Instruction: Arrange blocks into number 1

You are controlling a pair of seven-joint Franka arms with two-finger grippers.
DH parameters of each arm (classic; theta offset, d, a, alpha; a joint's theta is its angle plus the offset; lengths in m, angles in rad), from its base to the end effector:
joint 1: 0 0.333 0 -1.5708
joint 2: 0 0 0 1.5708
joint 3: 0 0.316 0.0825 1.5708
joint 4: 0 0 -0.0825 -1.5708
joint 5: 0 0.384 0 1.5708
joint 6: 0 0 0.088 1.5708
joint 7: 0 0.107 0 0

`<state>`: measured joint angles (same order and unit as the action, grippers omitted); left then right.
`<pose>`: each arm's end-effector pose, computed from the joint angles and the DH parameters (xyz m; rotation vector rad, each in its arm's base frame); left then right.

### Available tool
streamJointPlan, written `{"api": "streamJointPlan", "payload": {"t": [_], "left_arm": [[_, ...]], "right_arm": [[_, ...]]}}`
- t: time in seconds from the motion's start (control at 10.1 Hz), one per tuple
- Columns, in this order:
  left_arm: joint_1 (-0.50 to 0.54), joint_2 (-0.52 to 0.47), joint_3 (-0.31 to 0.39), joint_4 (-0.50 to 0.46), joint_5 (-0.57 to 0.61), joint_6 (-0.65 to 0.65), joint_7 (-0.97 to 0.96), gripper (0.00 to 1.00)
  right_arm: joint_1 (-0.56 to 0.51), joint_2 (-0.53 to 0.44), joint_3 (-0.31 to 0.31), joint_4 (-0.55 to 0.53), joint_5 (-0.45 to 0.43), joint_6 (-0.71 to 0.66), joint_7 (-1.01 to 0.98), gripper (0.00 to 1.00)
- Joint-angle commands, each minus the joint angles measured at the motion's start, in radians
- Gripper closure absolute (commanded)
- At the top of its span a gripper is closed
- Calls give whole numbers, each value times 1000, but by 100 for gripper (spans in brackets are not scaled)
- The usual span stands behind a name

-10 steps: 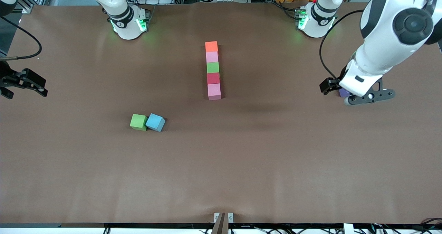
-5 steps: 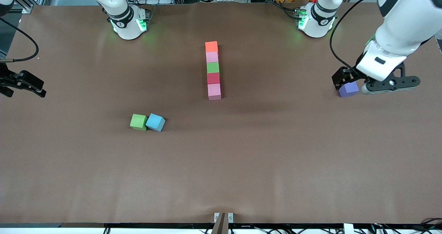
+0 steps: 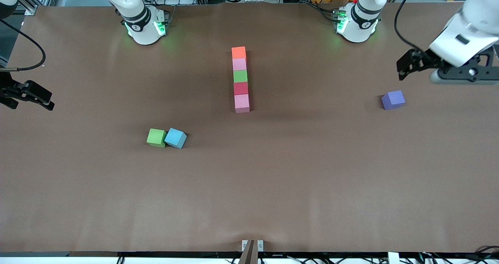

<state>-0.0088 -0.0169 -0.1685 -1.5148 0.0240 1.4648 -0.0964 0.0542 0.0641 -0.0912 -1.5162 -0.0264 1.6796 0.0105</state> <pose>0.5305 -0.0931 0.6507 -3.1078 0.1223 0.0457 0.5850 -0.0224 0.6244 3.1035 -0.0706 0.1540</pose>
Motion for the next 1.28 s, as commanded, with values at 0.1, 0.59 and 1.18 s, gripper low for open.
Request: {"api": "streamJointPlan", "payload": {"t": [0.1,0.59,1.18], "left_arm": [[-13,-1,75,73,-65,-81,79,0],[-14,-1,76,73,-58,-80,81,0],[-6,-1,67,73,-56,-80,69,0]], "right_arm": [[-11,10,8,16,14,-11,13,0],[-11,10,8,16,14,-11,13,0],[-10,11,8,17,14,-9,17,0]]}}
